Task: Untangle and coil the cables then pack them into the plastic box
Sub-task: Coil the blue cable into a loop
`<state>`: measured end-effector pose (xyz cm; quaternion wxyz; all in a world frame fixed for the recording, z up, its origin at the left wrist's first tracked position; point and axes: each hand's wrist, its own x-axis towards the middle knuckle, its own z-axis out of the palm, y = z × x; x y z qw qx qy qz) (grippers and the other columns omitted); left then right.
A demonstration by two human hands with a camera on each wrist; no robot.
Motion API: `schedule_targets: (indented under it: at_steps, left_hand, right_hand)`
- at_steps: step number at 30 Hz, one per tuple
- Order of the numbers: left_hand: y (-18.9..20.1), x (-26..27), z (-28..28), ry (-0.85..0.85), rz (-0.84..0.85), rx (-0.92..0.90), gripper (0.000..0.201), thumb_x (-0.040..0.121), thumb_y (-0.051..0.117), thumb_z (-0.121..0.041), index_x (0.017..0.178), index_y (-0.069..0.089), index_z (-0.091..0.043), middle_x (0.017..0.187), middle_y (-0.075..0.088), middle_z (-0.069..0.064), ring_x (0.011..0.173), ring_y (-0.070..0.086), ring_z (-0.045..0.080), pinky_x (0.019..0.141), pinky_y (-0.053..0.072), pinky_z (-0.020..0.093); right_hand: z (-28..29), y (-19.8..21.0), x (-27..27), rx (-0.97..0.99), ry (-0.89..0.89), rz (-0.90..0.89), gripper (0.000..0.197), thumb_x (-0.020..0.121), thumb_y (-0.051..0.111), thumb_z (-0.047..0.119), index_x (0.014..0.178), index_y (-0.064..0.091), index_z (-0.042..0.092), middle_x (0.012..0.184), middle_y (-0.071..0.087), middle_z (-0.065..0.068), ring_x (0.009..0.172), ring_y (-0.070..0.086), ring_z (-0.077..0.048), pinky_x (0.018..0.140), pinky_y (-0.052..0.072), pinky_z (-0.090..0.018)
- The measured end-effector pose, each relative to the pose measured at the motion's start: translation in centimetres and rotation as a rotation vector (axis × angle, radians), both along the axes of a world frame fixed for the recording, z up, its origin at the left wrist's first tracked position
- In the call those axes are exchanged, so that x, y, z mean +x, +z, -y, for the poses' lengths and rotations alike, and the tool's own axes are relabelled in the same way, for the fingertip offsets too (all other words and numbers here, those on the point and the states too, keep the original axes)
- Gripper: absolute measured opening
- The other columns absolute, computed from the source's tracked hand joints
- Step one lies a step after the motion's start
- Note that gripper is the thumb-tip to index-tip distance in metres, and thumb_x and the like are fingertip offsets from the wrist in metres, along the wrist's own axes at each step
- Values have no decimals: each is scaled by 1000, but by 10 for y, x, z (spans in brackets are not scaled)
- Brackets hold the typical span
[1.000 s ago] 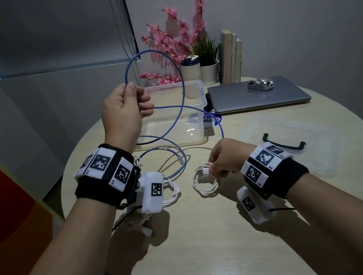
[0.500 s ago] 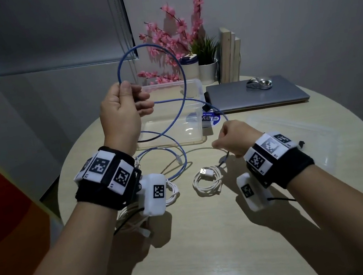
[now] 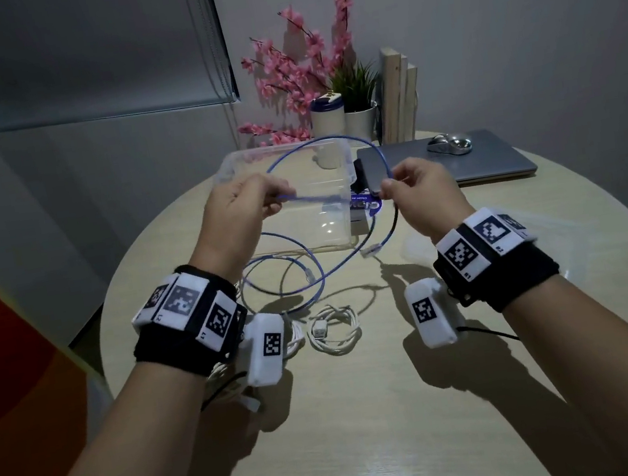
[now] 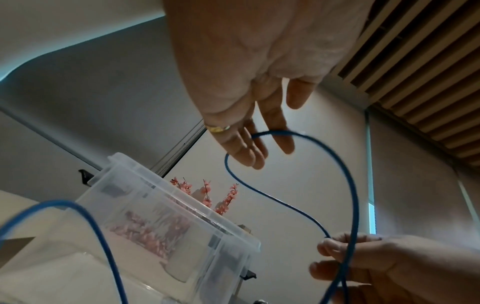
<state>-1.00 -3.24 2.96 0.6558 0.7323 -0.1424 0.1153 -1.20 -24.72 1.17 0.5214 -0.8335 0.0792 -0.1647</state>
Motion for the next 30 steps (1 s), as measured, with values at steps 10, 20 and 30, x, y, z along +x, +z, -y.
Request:
schedule_targets:
  at_steps: [10,20,30]
  left_hand:
    - [-8,-3,-1,229,-34,330,33,77,74,-8,79,45,-23,85,55,1,71,67,23,65,53,35]
    - [-9,-6,9,57,-231,-130,22,89,62,-1,109,54,-6,76,61,6,63,67,11,65,57,23]
    - [-13,-18,24,-111,-139,152,18,80,70,3,81,65,-15,71,65,3,65,58,11,62,48,20]
  right_hand:
    - [-1,8,-9,342,-8,220,18,94,50,5,99,55,21,71,61,-7,54,55,-12,53,46,-24]
    - [-15,6,-14,282,184,81,9,89,60,3,95,66,0,73,66,-12,60,63,-14,59,57,-27]
    - [-27,2,-17,331,327,-5,11,94,56,12,93,64,5,65,60,-9,51,52,-14,47,38,-23]
